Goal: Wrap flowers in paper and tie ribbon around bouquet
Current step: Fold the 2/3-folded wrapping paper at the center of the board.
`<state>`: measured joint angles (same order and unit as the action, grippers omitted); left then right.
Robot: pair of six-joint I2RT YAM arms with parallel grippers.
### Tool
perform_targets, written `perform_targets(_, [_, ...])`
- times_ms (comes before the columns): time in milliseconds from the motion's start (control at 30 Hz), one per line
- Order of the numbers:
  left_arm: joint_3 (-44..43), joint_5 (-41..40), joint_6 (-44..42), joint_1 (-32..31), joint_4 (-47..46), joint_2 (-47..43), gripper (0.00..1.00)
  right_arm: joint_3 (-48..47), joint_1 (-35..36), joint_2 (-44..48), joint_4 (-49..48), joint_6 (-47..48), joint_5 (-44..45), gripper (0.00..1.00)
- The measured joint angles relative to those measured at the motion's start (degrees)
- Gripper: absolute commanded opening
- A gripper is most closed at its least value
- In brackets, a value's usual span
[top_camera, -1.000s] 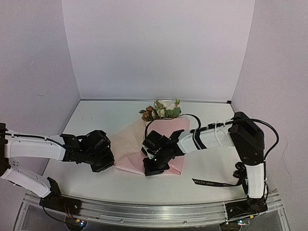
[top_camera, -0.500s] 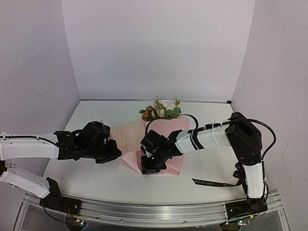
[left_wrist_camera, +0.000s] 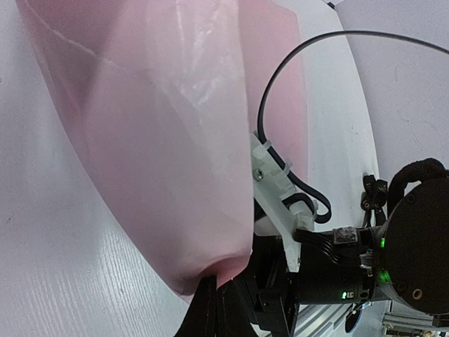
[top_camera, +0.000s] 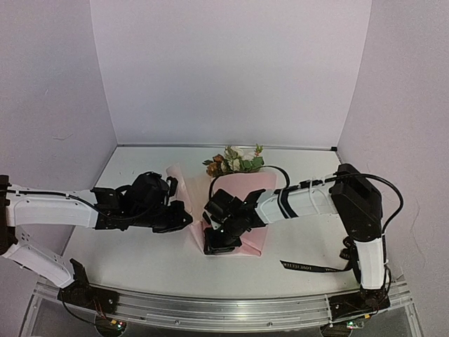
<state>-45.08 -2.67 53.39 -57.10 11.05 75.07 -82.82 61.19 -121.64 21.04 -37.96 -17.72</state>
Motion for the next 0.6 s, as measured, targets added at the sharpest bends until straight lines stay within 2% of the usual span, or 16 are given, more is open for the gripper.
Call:
perform_targets(100, [0.0,-0.8,0.0,0.0,0.0,0.0,0.0,0.0,0.0,0.9,0.4,1.8,-1.2,0.33])
perform_targets(267, [0.0,-1.4,-0.6,0.0,0.6,-0.2,0.0,1.1,0.0,5.6,1.2,4.5,-2.7,0.35])
perform_targets(467, [-0.4,-1.3,-2.8,0.0,0.9,0.0,0.0,6.1,-0.5,17.6,5.2,6.6,0.2,0.32])
perform_targets(600, [-2.3,-0.3,-4.7,0.0,1.0,1.2,0.0,14.2,-3.3,26.8,7.7,6.2,4.4,0.31])
